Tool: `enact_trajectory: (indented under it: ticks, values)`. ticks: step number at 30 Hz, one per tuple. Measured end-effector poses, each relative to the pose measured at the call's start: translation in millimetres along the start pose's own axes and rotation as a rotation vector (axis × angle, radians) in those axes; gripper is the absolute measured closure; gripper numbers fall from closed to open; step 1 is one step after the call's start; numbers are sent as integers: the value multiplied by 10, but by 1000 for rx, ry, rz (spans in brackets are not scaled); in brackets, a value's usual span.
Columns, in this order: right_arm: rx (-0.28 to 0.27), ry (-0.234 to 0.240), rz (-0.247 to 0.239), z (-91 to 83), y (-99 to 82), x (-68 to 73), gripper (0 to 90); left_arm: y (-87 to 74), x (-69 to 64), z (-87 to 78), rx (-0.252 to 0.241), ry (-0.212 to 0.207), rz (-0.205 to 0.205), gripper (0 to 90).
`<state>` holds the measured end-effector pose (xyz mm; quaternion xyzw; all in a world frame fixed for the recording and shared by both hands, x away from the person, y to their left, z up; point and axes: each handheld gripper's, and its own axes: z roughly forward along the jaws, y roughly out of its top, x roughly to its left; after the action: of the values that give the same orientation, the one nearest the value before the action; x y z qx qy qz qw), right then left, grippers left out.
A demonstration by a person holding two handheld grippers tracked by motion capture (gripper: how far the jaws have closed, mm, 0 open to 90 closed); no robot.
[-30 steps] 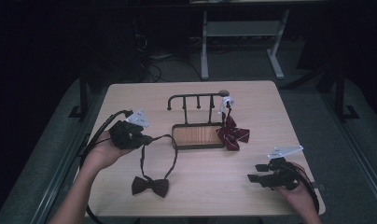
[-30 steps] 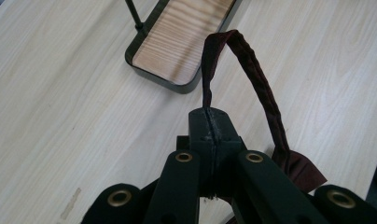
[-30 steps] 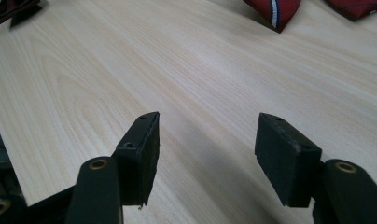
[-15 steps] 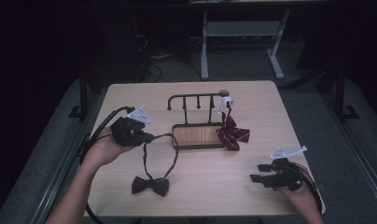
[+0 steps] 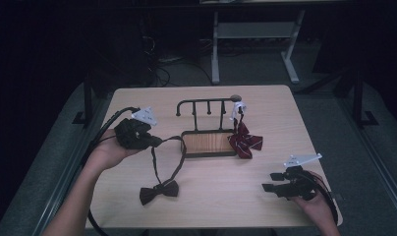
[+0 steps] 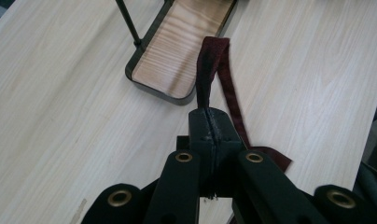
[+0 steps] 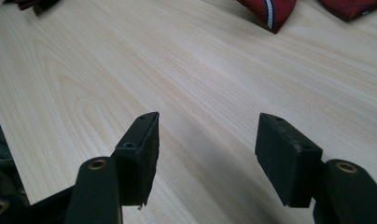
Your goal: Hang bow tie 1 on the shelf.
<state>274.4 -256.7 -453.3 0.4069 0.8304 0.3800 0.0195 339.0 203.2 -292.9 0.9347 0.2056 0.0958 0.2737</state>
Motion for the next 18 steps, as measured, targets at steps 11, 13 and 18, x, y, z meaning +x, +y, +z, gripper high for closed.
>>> enact_trajectory:
  ticks: [11,13,18]
  values:
    - [5,2,-6,-1,3,4,397,68,60,-58,-15,-3,0,897]
    - [0,3,-7,-3,0,-6,397,93,68,-74,-19,-4,-6,897]
    - [-1,3,-4,-8,0,-6,398,162,101,-114,-17,4,8,898]
